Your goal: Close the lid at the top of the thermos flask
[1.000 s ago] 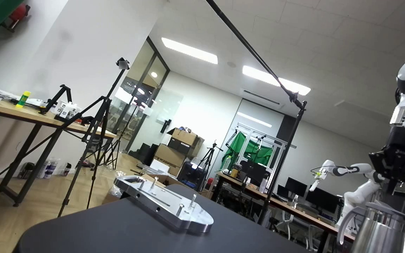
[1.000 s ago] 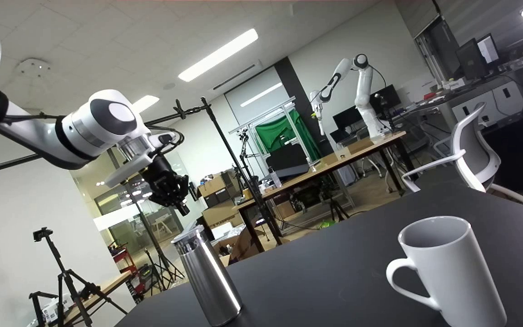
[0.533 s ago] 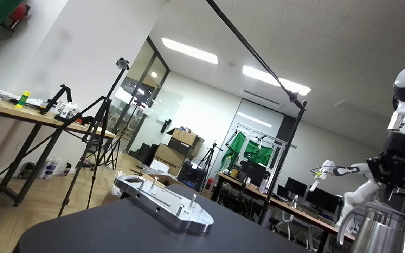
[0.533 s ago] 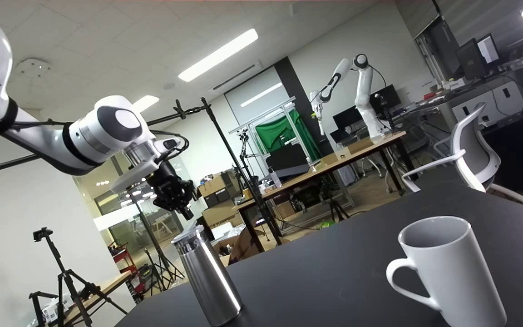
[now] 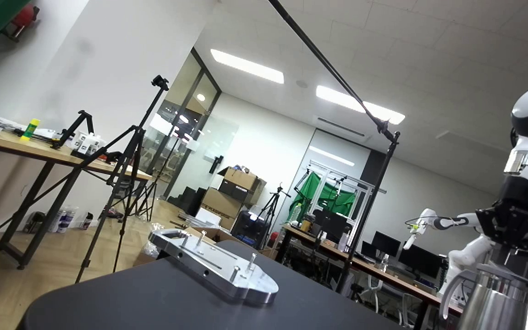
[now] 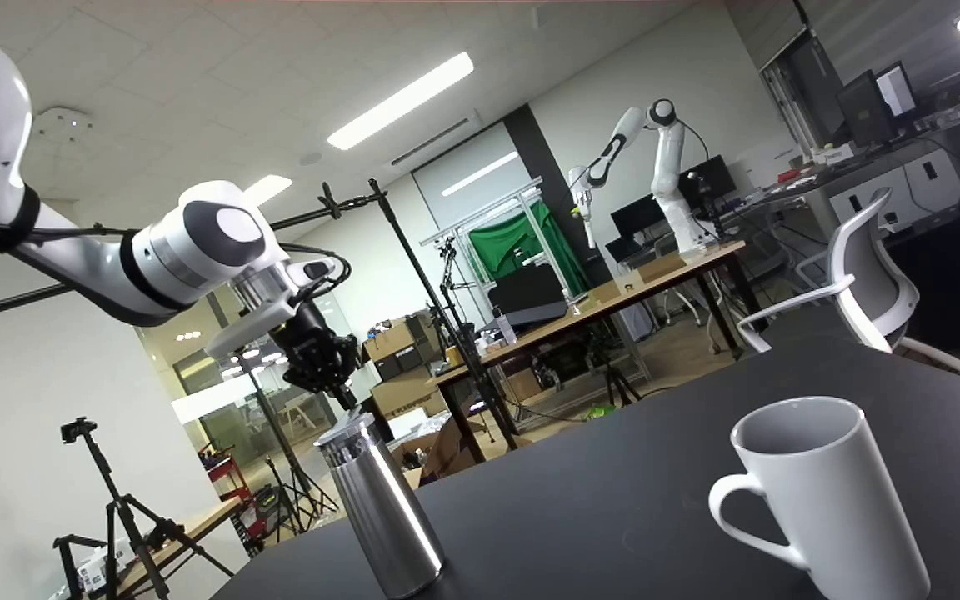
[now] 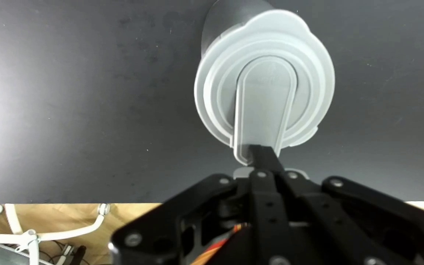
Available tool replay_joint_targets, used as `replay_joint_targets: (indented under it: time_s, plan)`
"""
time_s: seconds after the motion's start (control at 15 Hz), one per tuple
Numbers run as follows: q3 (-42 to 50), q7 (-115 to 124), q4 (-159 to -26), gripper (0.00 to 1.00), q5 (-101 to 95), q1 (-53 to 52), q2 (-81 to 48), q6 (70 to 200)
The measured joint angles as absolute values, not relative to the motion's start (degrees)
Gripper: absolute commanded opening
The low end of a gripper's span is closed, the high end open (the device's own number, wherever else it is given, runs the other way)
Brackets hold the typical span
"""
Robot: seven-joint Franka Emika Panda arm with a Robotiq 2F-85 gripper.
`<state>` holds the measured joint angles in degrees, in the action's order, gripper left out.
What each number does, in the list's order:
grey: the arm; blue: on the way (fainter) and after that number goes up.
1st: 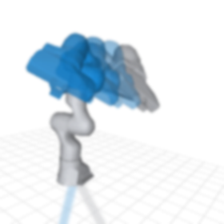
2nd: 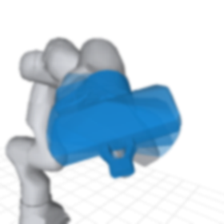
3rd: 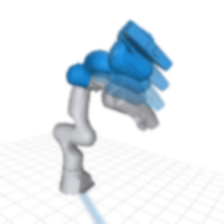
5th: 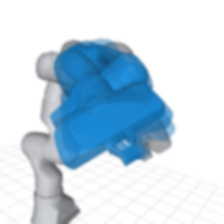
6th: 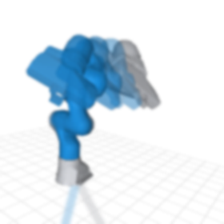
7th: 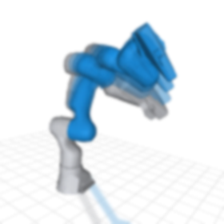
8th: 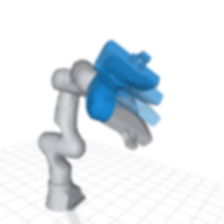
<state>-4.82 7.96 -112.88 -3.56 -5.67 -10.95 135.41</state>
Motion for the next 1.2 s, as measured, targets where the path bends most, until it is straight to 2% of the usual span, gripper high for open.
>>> replay_joint_targets:
  time_s: [0.67, 1.2]
  plan:
    - [-4.57, 6.71, -112.2, 0.0, 0.33, -5.14, -11.92, 133.69]
    - [-4.32, 5.36, -108.45, 0.0, 5.56, -3.76, -13.84, 126.03]
